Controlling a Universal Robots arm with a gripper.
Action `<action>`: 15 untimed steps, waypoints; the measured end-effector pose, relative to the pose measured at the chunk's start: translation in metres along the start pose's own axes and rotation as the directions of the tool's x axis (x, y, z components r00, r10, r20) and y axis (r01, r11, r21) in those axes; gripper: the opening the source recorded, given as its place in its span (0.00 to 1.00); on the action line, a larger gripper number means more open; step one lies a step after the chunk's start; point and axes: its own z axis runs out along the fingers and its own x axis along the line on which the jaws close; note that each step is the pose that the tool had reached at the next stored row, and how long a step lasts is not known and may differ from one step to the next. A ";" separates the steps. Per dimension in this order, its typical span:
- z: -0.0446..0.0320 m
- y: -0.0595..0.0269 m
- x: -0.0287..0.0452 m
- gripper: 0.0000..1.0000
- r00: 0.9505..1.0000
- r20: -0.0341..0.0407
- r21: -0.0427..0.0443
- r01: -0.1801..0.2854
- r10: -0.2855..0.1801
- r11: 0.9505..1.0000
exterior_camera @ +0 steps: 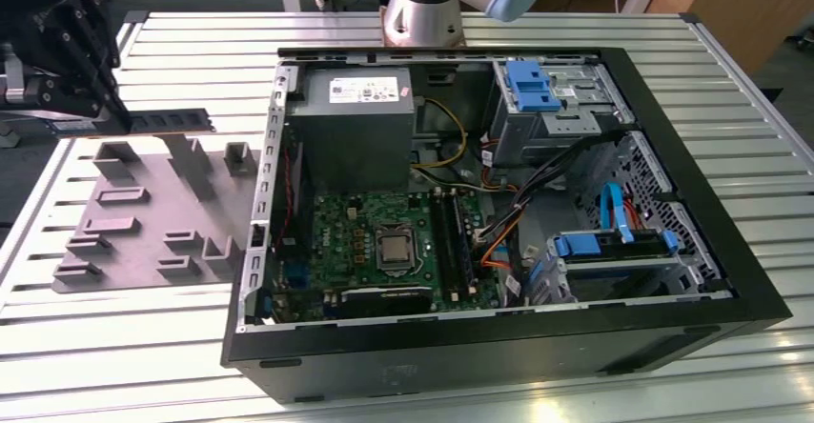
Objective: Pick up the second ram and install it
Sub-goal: 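Pick up the second ram and move it above second insertion slot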
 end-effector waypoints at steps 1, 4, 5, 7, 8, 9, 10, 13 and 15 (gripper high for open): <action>0.0000 -0.0006 0.0000 0.14 1.000 0.000 0.000 0.000 0.000 1.000; -0.0001 -0.0026 0.0000 0.14 1.000 0.000 0.000 0.000 0.000 1.000; -0.0001 -0.0033 0.0000 0.14 1.000 0.000 0.000 0.000 0.000 1.000; -0.0001 -0.0046 0.0000 0.14 1.000 0.000 0.000 -0.001 0.001 1.000; -0.0002 -0.0052 0.0000 0.14 1.000 0.000 0.000 -0.001 0.001 1.000; -0.0001 -0.0058 0.0000 0.14 1.000 0.000 0.000 -0.001 0.001 1.000; -0.0002 -0.0065 0.0000 0.14 1.000 0.000 0.000 -0.001 0.001 1.000; -0.0002 -0.0082 0.0001 0.14 1.000 0.000 0.000 -0.001 0.001 1.000; -0.0003 -0.0095 0.0001 0.14 1.000 0.000 0.000 -0.001 0.001 1.000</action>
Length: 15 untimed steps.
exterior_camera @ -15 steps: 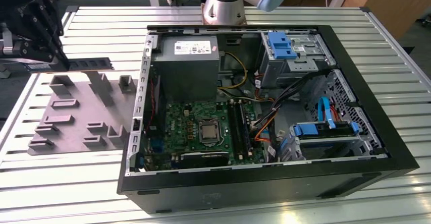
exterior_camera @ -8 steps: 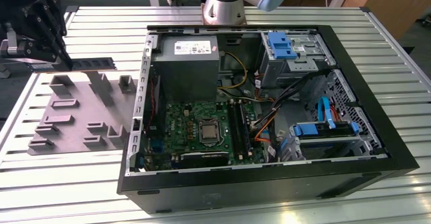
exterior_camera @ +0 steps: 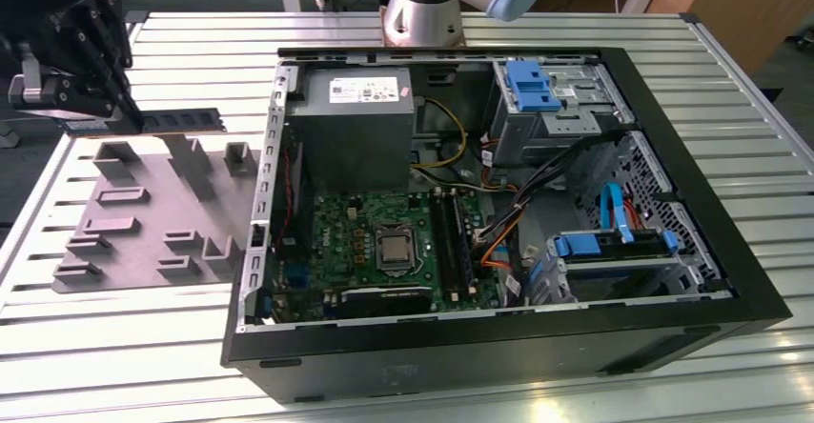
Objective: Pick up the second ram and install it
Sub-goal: 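Pick up the second ram and move it above second insertion slot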
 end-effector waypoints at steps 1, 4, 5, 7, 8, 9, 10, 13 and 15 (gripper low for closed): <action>0.0000 -0.0007 0.0000 0.14 1.000 0.000 0.000 0.000 0.000 1.000; 0.0000 -0.0025 0.0000 0.14 1.000 0.000 0.000 0.000 0.000 1.000; 0.0000 -0.0031 0.0000 0.14 1.000 0.000 0.000 0.000 0.000 1.000; -0.0001 -0.0045 0.0000 0.14 1.000 0.000 0.000 -0.001 0.001 1.000; -0.0001 -0.0051 0.0000 0.14 1.000 0.000 0.000 -0.001 0.001 1.000; -0.0001 -0.0057 0.0000 0.14 1.000 0.000 0.000 -0.001 0.001 1.000; -0.0001 -0.0064 0.0000 0.14 1.000 0.000 0.000 -0.001 0.001 1.000; -0.0002 -0.0085 0.0000 0.14 1.000 0.000 0.000 -0.001 0.001 1.000; -0.0002 -0.0098 0.0000 0.14 1.000 0.000 0.000 -0.001 0.001 1.000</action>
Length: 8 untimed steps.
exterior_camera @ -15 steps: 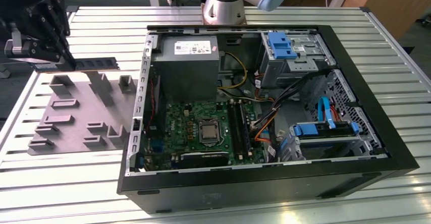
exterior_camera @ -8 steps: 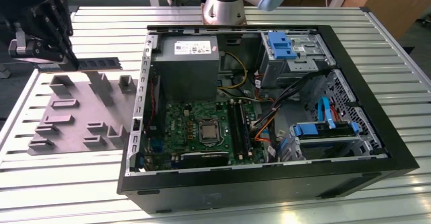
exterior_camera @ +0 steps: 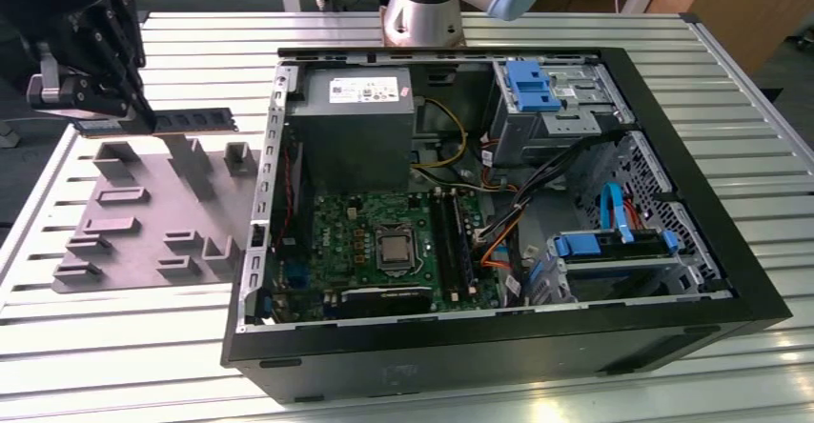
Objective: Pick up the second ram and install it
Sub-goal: 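Pick up the second ram and move it above second insertion slot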
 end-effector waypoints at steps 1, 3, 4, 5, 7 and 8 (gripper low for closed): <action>0.0000 -0.0006 0.0000 0.14 1.000 0.000 0.000 0.000 0.000 1.000; -0.0001 -0.0018 0.0000 0.14 1.000 0.000 0.000 0.000 0.000 1.000; -0.0001 -0.0024 0.0000 0.14 1.000 0.000 0.000 0.000 0.000 1.000; -0.0001 -0.0029 0.0000 0.14 1.000 0.000 0.000 -0.001 0.001 1.000; -0.0001 -0.0041 0.0000 0.14 1.000 0.000 0.000 -0.001 0.001 1.000; -0.0001 -0.0047 0.0000 0.14 1.000 0.000 0.000 -0.001 0.001 1.000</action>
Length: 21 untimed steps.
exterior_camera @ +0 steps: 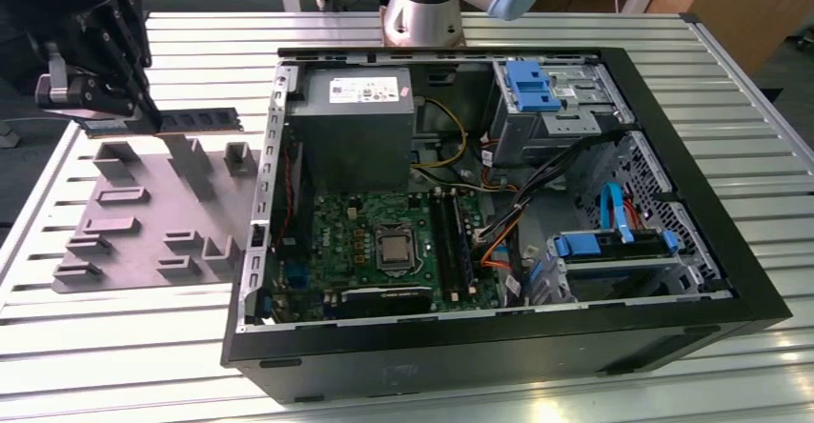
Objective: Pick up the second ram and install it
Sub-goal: 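Pick up the second ram and move it above second insertion slot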
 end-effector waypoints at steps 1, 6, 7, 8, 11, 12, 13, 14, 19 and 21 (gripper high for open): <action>-0.0001 -0.0022 0.0000 0.14 1.000 0.000 0.000 0.000 0.000 1.000; -0.0001 -0.0060 0.0000 0.14 1.000 0.000 0.000 -0.001 0.001 1.000; -0.0001 -0.0067 0.0000 0.14 1.000 0.000 0.000 -0.001 0.001 1.000; -0.0002 -0.0073 0.0000 0.14 1.000 0.000 0.000 -0.001 0.001 1.000; -0.0002 -0.0091 0.0000 0.14 1.000 0.000 0.000 -0.002 0.002 1.000; -0.0002 -0.0097 0.0000 0.14 1.000 0.000 0.000 -0.002 0.002 1.000; -0.0002 -0.0102 0.0000 0.14 1.000 0.000 0.000 -0.002 0.002 1.000; -0.0002 -0.0108 0.0000 0.14 1.000 0.000 0.000 -0.002 0.002 1.000; -0.0003 -0.0135 0.0000 0.14 1.000 0.000 0.000 -0.003 0.003 1.000; -0.0003 -0.0145 0.0000 0.14 1.000 0.000 0.000 -0.003 0.003 1.000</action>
